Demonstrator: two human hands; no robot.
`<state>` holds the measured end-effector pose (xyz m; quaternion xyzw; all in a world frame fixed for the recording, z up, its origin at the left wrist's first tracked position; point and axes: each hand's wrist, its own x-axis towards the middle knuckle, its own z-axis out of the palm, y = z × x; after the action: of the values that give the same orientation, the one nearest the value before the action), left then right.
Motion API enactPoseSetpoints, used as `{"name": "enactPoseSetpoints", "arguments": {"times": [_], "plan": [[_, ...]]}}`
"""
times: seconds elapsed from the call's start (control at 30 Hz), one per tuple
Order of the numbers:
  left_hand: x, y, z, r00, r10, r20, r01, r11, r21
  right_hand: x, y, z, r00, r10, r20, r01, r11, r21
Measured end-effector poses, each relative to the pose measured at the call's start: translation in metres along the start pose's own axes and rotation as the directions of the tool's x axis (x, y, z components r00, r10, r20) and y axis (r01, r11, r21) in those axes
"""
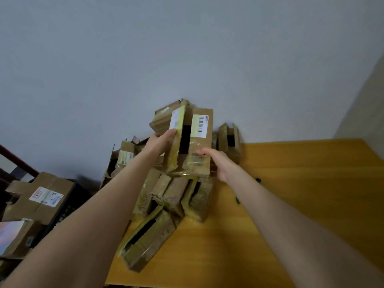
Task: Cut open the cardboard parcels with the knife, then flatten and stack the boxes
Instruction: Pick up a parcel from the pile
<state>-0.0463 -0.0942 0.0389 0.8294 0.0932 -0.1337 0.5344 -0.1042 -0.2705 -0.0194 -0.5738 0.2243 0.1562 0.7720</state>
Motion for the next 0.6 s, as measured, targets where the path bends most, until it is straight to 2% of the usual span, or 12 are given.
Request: {"name": "enactPoseSetpoints", "arguments": {"times": [0.07, 0.13, 0.27, 0.4, 0.5, 0.6], "plan": [[-0.004, 0.005, 0.017, 0.967, -0.087, 0.240, 0.096, 0.995, -0.023, -0.010, -0.006, -0.023, 0.999, -0.038, -0.005, 0.038, 0.999, 0.026], [-0.010, 0.009, 0.039, 0.928, -0.070, 0.366, 0.092, 0.995, -0.041, -0.019, -0.008, -0.044, 0.996, -0.081, -0.025, 0.082, 0.996, 0.045], [-0.020, 0.008, 0.083, 0.929, 0.040, 0.368, -0.005, 0.995, -0.097, -0.035, -0.004, -0.083, 0.993, -0.108, -0.045, 0.107, 0.994, -0.030], [-0.025, 0.001, 0.112, 0.893, 0.109, 0.436, -0.046, 0.987, -0.151, -0.048, 0.000, -0.124, 0.994, -0.027, -0.102, 0.041, 0.990, 0.135], [-0.031, -0.004, 0.134, 0.861, 0.172, 0.479, -0.153, 0.985, -0.079, -0.052, 0.007, -0.151, 0.964, 0.060, -0.257, -0.028, 0.992, 0.126], [-0.028, -0.008, 0.148, 0.790, 0.263, 0.553, -0.374, 0.923, 0.095, -0.058, 0.018, -0.169, 0.937, 0.153, -0.313, -0.107, 0.981, 0.160]]}}
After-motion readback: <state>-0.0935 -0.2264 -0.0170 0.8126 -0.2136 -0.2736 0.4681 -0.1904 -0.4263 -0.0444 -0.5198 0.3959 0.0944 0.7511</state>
